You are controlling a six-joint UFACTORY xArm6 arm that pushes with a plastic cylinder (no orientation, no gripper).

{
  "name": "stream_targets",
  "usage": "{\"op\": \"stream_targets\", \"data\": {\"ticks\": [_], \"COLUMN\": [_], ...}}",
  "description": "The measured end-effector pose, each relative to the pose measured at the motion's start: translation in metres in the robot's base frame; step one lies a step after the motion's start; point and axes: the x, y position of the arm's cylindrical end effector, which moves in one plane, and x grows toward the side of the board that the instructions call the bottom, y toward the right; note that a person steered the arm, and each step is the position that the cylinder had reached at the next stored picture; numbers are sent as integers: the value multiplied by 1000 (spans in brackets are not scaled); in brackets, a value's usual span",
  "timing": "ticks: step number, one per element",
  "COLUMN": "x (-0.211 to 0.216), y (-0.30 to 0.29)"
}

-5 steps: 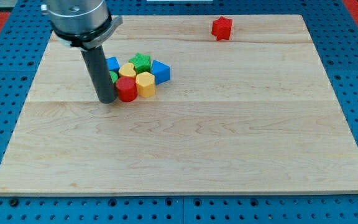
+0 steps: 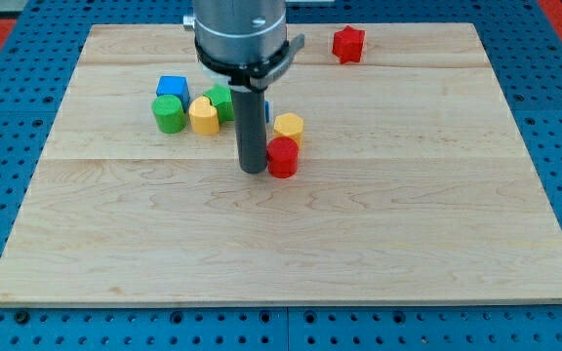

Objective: Place the red circle below red star

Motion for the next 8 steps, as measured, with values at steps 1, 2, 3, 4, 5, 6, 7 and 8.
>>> {"op": "stream_targets", "data": {"ticks": [1, 2, 3, 4, 5, 6, 7, 8], "x": [1, 0, -35, -71, -92, -106, -101, -96], "y": [44, 68, 71, 70, 74, 80, 85, 99]}}
